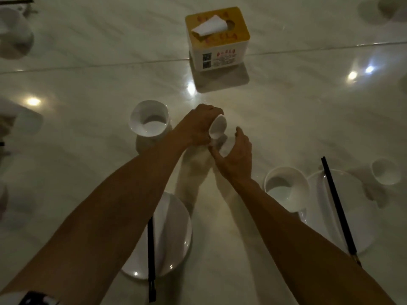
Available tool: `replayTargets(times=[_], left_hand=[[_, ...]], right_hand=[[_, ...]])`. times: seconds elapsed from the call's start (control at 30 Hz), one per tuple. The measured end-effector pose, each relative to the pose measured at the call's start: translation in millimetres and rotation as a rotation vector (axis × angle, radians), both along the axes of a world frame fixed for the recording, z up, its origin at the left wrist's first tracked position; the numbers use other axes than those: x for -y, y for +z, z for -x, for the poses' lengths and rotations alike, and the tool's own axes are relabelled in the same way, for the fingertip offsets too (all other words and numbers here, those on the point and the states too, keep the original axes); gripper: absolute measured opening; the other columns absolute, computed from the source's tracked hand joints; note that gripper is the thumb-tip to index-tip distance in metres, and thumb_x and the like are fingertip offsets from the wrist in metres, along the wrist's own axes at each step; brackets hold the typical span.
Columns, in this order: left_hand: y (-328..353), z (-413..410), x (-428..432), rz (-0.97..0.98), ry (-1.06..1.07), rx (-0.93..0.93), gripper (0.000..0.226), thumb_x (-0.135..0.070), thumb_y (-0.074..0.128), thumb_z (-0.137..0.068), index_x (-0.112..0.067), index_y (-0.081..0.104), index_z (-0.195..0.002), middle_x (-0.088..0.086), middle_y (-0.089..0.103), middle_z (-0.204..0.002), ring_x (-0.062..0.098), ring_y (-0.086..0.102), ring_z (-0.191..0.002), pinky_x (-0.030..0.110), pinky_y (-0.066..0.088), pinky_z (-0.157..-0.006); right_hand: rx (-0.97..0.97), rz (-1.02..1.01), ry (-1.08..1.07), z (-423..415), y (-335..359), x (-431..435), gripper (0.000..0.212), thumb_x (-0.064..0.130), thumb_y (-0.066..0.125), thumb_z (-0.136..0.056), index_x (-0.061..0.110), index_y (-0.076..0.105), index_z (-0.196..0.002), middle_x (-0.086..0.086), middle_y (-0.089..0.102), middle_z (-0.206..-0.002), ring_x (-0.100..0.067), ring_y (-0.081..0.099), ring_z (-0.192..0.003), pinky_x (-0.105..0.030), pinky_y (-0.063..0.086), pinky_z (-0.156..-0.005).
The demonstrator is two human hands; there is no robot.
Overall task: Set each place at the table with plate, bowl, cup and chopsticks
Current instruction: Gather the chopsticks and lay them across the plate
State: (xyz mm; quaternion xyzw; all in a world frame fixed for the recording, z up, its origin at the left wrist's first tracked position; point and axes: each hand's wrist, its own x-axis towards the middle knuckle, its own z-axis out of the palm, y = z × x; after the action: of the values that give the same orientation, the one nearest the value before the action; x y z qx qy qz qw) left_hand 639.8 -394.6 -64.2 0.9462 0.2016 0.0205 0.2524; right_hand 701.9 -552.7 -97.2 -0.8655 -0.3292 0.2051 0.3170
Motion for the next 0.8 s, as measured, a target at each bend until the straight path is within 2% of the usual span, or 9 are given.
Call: replayTargets(times=[0.03, 0.1, 0.2, 0.3, 0.4, 0.53, 0.63, 0.7, 0.8], left_hand=[[1.1, 7.1, 2.6, 0.104, 0.029, 0.044, 0.05, -0.03, 0.083, -0.057, -0.023, 0.058, -0.1, -0.002, 0.064, -0.1, 0.017, 0.059, -0.091, 0.038, 0.052, -0.08], [2.1, 24.9, 10.2, 0.248, 0.087, 0.093, 0.061, -0.026, 0.088, -0.057, -0.018, 0.059, -0.11, -0.001, 0.065, -0.107, 0.014, 0.061, -0.095, 0.032, 0.052, -0.083], [0.0, 57.0, 20.9, 0.341, 0.126, 0.164, 0.067, -0.032, 0.089, -0.06, -0.016, 0.057, -0.117, -0.001, 0.066, -0.11, 0.015, 0.063, -0.097, 0.038, 0.054, -0.085], [-2.5, 85.7, 31.6, 0.364, 0.109, 0.141, 0.076, -0.037, 0.089, -0.059, -0.016, 0.054, -0.123, -0.001, 0.065, -0.114, 0.013, 0.063, -0.1, 0.037, 0.055, -0.086], [-4.9, 107.6, 44.4, 0.376, 0.109, 0.107, 0.079, -0.037, 0.089, -0.061, -0.017, 0.052, -0.128, -0.001, 0.064, -0.117, 0.012, 0.063, -0.102, 0.035, 0.056, -0.087], [-9.9, 126.7, 58.3, 0.407, 0.182, 0.184, 0.083, -0.031, 0.091, -0.061, -0.01, 0.051, -0.131, 0.004, 0.063, -0.12, 0.015, 0.062, -0.105, 0.037, 0.055, -0.089], [-11.2, 139.1, 58.4, 0.345, 0.173, 0.161, 0.1, -0.034, 0.093, -0.057, -0.011, 0.043, -0.141, 0.004, 0.056, -0.135, 0.016, 0.055, -0.121, 0.031, 0.047, -0.102], [-7.7, 145.6, 49.1, 0.216, 0.146, 0.141, 0.098, -0.035, 0.09, -0.061, -0.013, 0.041, -0.142, 0.006, 0.049, -0.143, 0.019, 0.046, -0.131, 0.034, 0.039, -0.109], [6.6, 149.5, 26.8, -0.026, 0.161, 0.176, 0.089, -0.027, 0.085, -0.065, -0.014, 0.042, -0.142, 0.009, 0.046, -0.144, 0.026, 0.041, -0.135, 0.043, 0.035, -0.11]], right_hand=[[-0.103, -0.072, 0.004, 1.4, 2.8, -1.2, 0.1, 0.06, 0.068, -0.077, 0.015, 0.019, -0.152, -0.007, 0.034, -0.153, -0.024, 0.04, -0.135, -0.042, 0.041, -0.108], [-0.235, -0.176, 0.07, 6.3, 7.5, 0.4, 0.103, 0.05, 0.076, -0.075, 0.016, 0.016, -0.153, -0.006, 0.032, -0.154, -0.023, 0.045, -0.133, -0.042, 0.045, -0.105], [-0.238, -0.265, 0.18, 18.3, 10.3, 9.0, 0.092, 0.04, 0.079, -0.076, 0.014, 0.029, -0.148, -0.003, 0.043, -0.147, -0.016, 0.049, -0.128, -0.04, 0.05, -0.101], [-0.218, -0.328, 0.185, 33.7, 11.6, 15.6, 0.072, 0.035, 0.079, -0.078, 0.015, 0.045, -0.138, 0.004, 0.054, -0.132, -0.004, 0.053, -0.115, -0.034, 0.056, -0.089], [-0.211, -0.333, 0.259, 48.1, 17.4, 17.6, 0.08, 0.042, 0.082, -0.073, 0.015, 0.045, -0.139, 0.0, 0.055, -0.133, -0.005, 0.053, -0.115, -0.029, 0.054, -0.093], [-0.197, -0.326, 0.329, 62.9, 23.0, 18.8, 0.085, 0.056, 0.076, -0.068, 0.013, 0.049, -0.136, -0.002, 0.058, -0.129, -0.009, 0.056, -0.114, -0.029, 0.052, -0.095], [-0.131, -0.295, 0.282, 67.7, 24.1, 21.9, 0.079, 0.049, 0.079, -0.072, 0.01, 0.051, -0.135, -0.004, 0.059, -0.129, -0.01, 0.057, -0.113, -0.018, 0.048, -0.094], [-0.052, -0.282, 0.254, 68.9, 23.0, 25.8, 0.077, 0.042, 0.082, -0.072, 0.007, 0.052, -0.134, -0.006, 0.06, -0.126, -0.012, 0.057, -0.111, -0.009, 0.041, -0.09], [0.023, -0.269, 0.216, 71.8, 18.6, 29.4, 0.078, 0.045, 0.08, -0.072, 0.006, 0.053, -0.133, -0.009, 0.061, -0.121, -0.02, 0.059, -0.11, -0.018, 0.041, -0.09]])
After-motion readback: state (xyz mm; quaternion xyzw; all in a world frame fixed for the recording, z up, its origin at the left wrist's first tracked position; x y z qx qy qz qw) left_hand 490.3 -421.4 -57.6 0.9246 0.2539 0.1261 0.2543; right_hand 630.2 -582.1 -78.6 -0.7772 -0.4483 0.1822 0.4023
